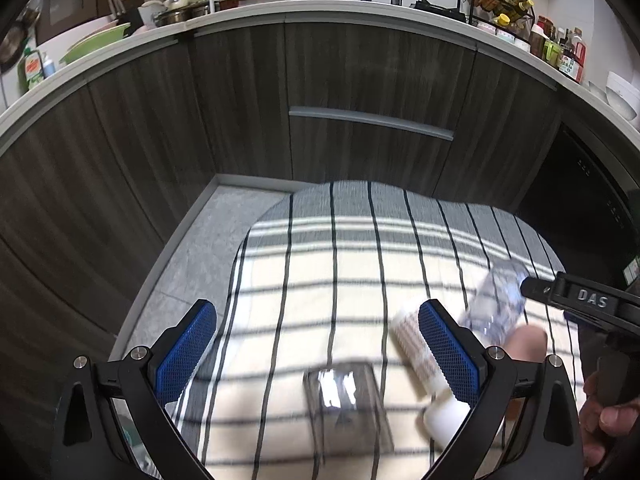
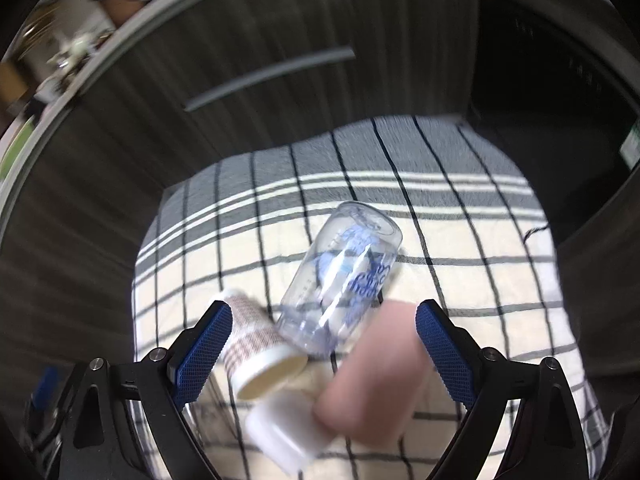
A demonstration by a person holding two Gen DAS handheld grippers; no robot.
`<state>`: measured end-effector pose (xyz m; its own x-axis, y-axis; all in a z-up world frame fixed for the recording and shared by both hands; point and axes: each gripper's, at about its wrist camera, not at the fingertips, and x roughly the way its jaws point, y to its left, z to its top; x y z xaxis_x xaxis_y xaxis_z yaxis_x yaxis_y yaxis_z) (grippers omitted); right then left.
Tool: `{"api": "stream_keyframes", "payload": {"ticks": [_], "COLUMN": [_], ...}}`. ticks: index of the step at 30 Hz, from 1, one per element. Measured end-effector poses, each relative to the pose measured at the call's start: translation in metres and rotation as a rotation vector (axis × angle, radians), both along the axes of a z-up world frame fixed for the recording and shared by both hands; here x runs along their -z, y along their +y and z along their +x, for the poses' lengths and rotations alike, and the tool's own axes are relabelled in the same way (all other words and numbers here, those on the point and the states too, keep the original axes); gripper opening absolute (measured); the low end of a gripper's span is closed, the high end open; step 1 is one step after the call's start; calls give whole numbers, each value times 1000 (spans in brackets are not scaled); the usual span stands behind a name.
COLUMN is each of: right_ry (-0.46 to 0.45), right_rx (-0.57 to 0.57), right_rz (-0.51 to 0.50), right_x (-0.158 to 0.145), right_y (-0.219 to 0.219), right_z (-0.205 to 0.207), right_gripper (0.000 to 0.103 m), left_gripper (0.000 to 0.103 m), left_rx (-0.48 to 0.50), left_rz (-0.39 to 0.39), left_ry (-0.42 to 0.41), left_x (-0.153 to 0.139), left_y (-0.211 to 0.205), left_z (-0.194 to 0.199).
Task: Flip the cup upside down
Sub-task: 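Move the right tool toward the clear plastic bottle and lower over it, then close the right gripper on the clear plastic bottle and lift it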
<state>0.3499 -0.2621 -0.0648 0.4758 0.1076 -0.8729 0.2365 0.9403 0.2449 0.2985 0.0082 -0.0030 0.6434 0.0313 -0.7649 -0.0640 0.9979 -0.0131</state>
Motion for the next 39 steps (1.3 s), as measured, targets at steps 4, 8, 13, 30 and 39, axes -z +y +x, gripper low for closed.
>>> {"api": "stream_keyframes", "payload": {"ticks": [4,8,13,30,39], "right_ry": [98,163,232,331,212], "right_rx": [46,77,100,14,-35], "right_rz": [35,26,19,15,-26], "right_x": [17,30,49,94,43], "right_y": [-10,-14,-16,5,20], "right_z": [32,50,68,99,83], "right_gripper": [93,93,93,74,73], "left_gripper": [103,103,103,103,103], "left_rx": [19,30,39,30,26], "left_rz": [-7,-7,-10,-34,-41], "left_ry": [11,31,46,105,54], "left_x": [0,5,14,40,11], "left_y": [-4,-5,-7,-1,5], "left_z": [28,47,61,68,37]}}
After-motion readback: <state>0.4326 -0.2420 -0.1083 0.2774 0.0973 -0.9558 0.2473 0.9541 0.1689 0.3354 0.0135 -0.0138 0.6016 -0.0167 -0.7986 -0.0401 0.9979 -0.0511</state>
